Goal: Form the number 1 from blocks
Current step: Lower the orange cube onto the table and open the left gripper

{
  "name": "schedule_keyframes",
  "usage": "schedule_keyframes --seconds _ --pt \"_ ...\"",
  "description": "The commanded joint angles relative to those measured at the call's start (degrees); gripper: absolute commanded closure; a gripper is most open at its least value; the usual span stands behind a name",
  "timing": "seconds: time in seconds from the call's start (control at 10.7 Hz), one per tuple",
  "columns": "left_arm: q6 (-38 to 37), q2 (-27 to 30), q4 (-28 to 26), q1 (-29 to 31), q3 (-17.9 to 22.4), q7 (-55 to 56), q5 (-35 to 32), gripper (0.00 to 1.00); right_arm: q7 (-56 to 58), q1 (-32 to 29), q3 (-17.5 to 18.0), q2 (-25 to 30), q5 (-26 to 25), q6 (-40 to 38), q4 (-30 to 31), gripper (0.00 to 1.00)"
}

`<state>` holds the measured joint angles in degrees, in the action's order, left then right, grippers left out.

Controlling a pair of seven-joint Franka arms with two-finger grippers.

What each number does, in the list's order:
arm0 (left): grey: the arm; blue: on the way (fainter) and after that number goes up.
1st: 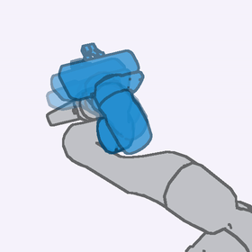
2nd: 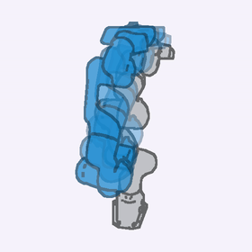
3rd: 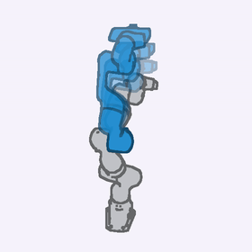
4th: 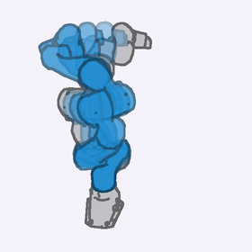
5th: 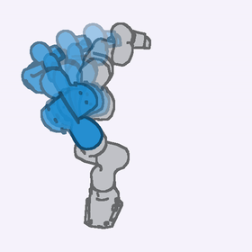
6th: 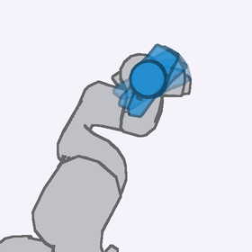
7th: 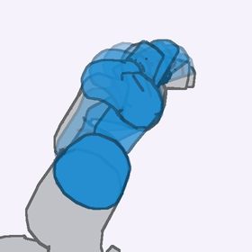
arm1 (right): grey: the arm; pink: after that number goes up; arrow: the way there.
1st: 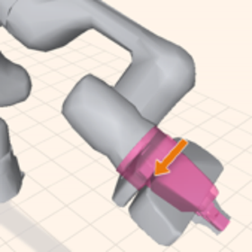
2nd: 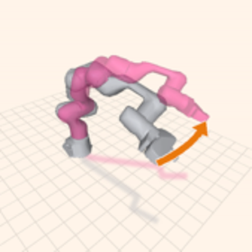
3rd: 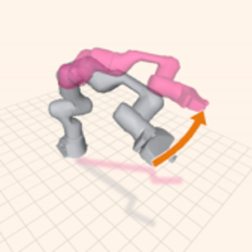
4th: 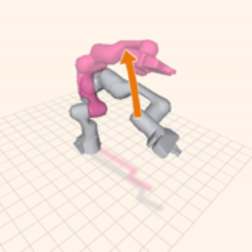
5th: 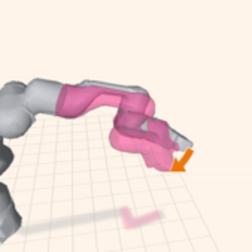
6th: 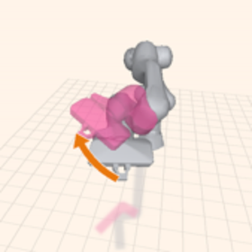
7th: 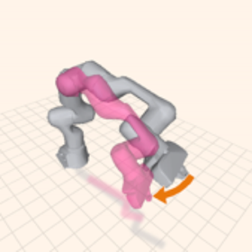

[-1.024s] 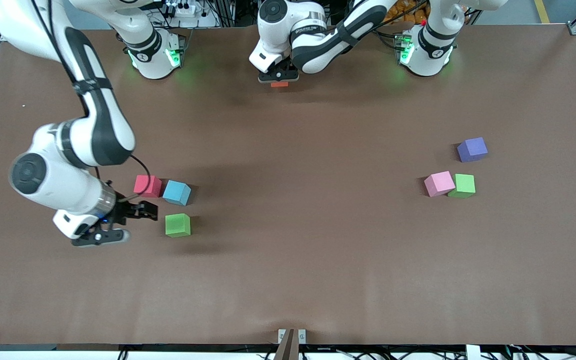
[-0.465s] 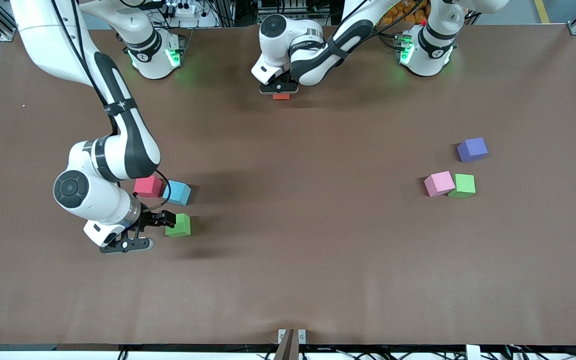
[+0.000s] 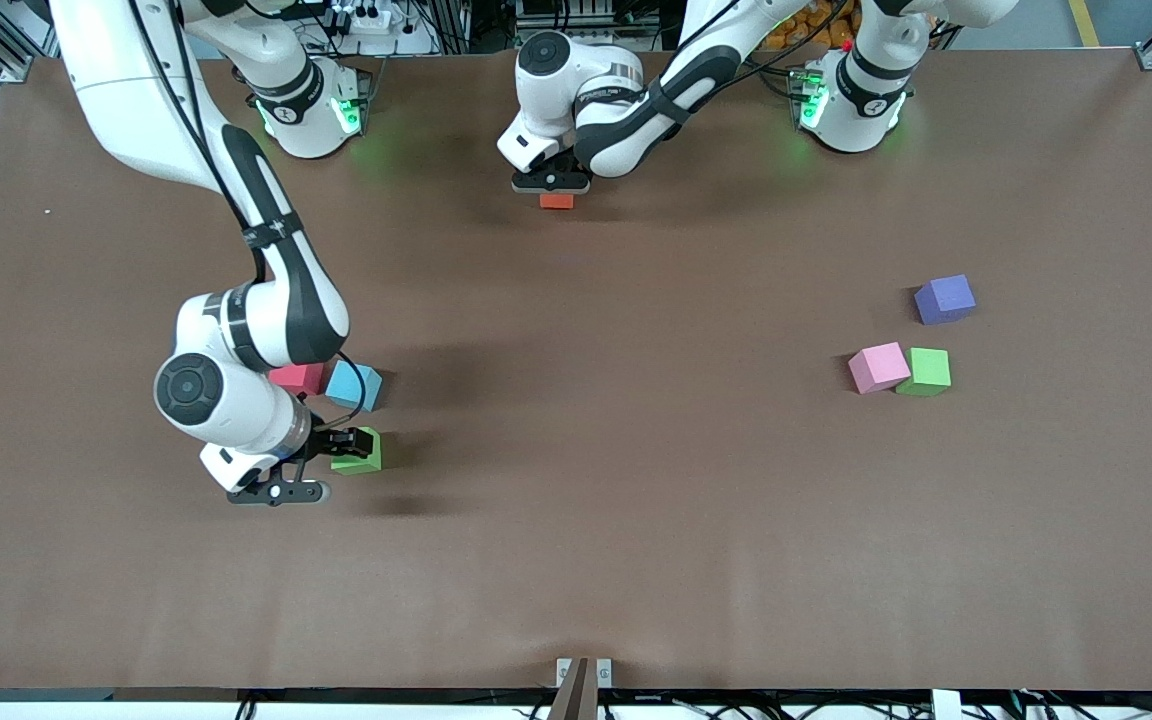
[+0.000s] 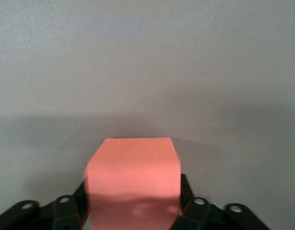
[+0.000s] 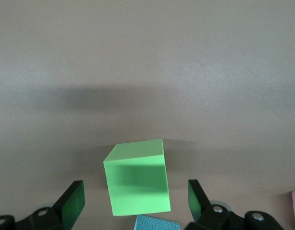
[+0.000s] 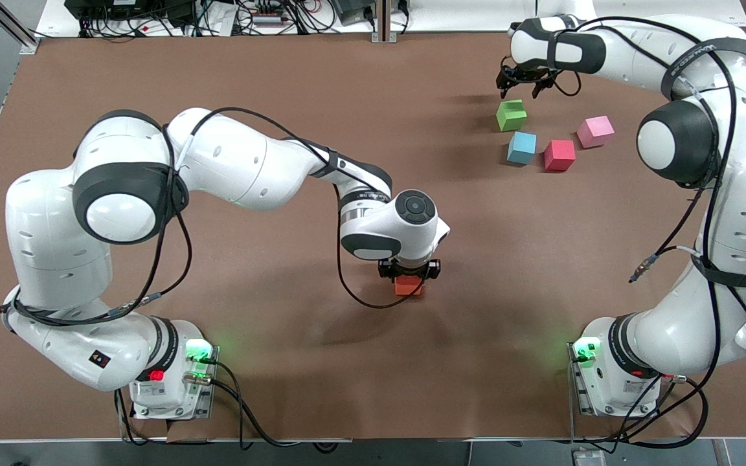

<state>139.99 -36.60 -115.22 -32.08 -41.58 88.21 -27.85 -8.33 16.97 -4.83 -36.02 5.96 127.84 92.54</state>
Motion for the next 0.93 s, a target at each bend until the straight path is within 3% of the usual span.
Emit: schedule_keyframes --seconds 0.0,0.19,0.47,0.84 --pt "-2.52 2.31 0.87 0.18 0.10 1.62 -1.77 0.00 1.47 0.96 -0.97 -1.68 -0.16 0.65 -1.40 0.05" --pt "-4.89 5.64 0.87 2.18 0.01 1.53 -1.24 0.00 3.14 0.87 -1.05 -2.29 -0.16 1.44 -1.40 0.05" --pt "-8.33 10.13 0.87 9.82 -0.52 1.35 -0.80 0.00 4.20 0.87 -1.32 -3.61 -0.16 3.10 -1.40 0.06" --pt "-9.83 10.94 0.52 28.52 -4.28 -1.88 -0.10 0.00 5.61 0.87 -1.32 -5.72 0.10 5.92 -1.40 0.06"
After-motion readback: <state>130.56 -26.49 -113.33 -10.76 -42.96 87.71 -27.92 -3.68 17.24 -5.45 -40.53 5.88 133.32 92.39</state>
